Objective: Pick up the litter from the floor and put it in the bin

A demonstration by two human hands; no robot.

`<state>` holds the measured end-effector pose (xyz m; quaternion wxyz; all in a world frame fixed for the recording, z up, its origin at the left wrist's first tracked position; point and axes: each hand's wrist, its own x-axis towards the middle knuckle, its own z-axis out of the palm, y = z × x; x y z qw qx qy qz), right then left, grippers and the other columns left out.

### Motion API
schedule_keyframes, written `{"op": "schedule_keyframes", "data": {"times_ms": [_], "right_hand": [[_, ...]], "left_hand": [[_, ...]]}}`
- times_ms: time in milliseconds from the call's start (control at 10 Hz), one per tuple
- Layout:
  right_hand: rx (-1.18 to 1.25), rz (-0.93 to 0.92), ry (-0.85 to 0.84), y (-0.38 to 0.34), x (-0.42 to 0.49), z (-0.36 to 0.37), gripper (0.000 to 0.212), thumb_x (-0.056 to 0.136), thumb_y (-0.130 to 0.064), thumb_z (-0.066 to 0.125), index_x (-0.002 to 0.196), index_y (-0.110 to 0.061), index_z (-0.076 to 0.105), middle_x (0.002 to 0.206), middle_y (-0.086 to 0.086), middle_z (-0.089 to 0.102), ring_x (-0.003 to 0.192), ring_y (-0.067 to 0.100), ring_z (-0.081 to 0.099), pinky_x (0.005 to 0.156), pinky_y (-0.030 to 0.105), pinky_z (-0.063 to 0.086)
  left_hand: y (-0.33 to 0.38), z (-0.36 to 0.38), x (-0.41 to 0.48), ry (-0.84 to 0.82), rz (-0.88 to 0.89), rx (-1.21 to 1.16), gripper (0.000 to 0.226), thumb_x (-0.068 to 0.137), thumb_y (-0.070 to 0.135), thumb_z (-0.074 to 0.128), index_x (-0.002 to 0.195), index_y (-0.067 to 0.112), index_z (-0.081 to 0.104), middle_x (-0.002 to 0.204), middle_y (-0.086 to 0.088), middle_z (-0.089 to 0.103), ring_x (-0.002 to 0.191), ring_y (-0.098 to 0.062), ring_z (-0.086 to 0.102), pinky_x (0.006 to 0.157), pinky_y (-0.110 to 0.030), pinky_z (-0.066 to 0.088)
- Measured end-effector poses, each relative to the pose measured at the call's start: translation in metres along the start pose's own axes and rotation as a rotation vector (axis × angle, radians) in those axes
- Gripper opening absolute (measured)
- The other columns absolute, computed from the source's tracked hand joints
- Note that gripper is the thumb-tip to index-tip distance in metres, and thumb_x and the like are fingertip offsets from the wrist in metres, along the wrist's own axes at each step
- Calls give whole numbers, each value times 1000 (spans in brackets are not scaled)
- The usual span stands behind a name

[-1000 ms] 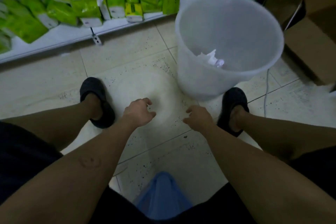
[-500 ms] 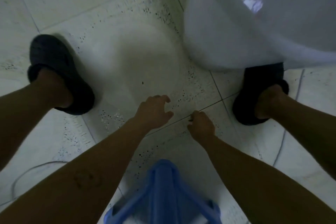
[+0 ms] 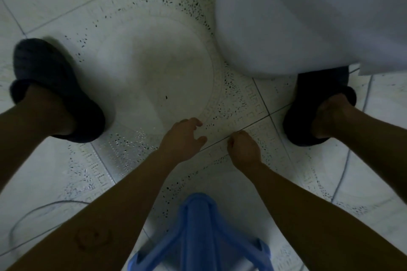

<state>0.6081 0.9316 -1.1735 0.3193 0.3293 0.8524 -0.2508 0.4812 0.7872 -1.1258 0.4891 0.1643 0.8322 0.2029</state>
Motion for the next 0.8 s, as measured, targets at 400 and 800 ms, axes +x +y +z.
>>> {"op": "schedule_keyframes", "data": {"times_ms": [400, 800], "right_hand": [[137, -335, 288, -83, -63, -171, 12, 89, -21, 54, 84, -13, 60, 83, 4, 64, 73, 20, 57, 63, 29, 44], [257, -363, 796, -91, -142, -340, 20, 89, -19, 58, 107, -17, 65, 108, 6, 68, 96, 23, 63, 86, 32, 50]], "left_hand": [[87, -107, -56, 320, 183, 107, 50, 87, 39, 62, 132, 22, 50, 130, -4, 57, 118, -21, 55, 93, -28, 42], [200, -199, -149, 680, 484, 272, 49, 85, 42, 63, 129, 23, 52, 125, -4, 59, 117, -24, 53, 96, -36, 44]]}}
